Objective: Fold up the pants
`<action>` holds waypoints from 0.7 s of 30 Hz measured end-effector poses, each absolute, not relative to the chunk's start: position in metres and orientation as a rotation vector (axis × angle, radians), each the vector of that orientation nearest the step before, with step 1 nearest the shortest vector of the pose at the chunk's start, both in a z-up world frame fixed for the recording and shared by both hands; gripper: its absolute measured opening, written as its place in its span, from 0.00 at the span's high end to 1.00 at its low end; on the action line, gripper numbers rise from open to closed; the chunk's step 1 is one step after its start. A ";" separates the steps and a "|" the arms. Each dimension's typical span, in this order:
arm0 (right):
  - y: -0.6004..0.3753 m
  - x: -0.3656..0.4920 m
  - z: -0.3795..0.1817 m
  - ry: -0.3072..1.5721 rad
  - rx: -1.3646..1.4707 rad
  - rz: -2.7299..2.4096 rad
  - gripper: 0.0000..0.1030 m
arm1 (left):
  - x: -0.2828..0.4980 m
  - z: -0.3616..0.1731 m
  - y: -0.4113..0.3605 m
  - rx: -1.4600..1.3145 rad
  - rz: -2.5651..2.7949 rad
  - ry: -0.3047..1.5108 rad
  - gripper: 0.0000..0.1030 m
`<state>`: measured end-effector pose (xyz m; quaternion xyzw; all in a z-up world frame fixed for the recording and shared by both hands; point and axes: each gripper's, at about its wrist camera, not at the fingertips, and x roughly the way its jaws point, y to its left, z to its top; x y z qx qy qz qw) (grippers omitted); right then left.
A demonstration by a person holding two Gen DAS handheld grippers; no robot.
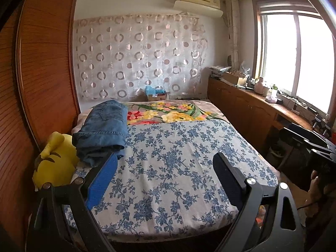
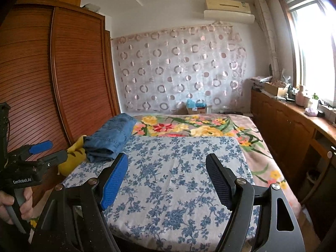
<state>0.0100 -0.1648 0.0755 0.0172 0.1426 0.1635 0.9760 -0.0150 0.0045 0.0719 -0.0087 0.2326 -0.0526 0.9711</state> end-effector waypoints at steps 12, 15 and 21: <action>-0.179 0.005 0.071 0.292 0.030 0.329 0.24 | -0.016 0.073 0.008 -0.021 -0.100 0.466 0.10; -0.184 0.005 0.069 0.292 0.029 0.330 0.24 | -0.016 0.073 0.008 -0.020 -0.099 0.466 0.10; -0.187 0.005 0.069 0.291 0.029 0.332 0.24 | -0.016 0.073 0.007 -0.019 -0.099 0.464 0.10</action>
